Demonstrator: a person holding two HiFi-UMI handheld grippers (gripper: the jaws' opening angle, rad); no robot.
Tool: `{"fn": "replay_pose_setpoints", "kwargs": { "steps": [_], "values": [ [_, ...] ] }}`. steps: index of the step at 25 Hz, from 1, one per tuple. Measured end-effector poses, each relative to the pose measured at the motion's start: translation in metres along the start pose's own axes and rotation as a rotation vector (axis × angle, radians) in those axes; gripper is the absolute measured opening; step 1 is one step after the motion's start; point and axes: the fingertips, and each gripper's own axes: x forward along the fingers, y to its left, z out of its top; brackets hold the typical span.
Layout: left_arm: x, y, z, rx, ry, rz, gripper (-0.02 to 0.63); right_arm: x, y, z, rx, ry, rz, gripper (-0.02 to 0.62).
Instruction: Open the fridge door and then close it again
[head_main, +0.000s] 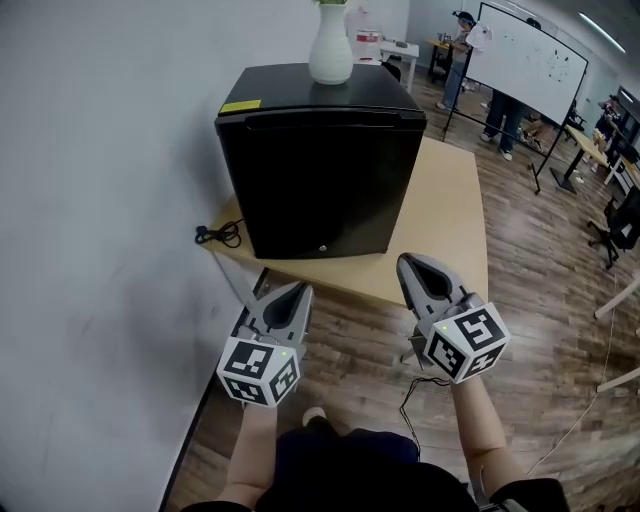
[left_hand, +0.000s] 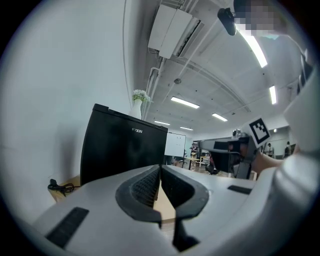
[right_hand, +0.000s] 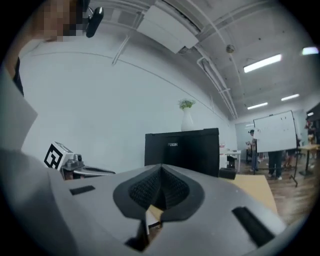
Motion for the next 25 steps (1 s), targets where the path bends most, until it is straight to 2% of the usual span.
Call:
{"fn": "replay_pose_setpoints", "kwargs": {
  "steps": [3,6,9,15,25],
  "values": [
    [0.000,-0.009,-0.009,-0.018,0.004,0.000,0.012,-0.010,0.009,-0.034,0.111,0.000,-0.010,-0.011],
    [-0.001,-0.013,-0.018,-0.034,0.012,0.006,0.012,-0.017,0.011,-0.065,0.193,0.015,-0.063,-0.011],
    [-0.003,-0.012,-0.027,-0.039,0.024,0.019,0.012,-0.020,0.012,-0.082,0.260,0.023,-0.093,-0.011],
    [-0.007,-0.005,-0.037,-0.041,0.036,0.043,0.012,-0.017,0.019,-0.097,0.291,0.043,-0.105,-0.011],
    [-0.009,0.010,-0.049,-0.053,0.056,0.071,0.012,0.000,0.038,-0.112,0.311,0.075,-0.080,-0.011]
  ]
}}
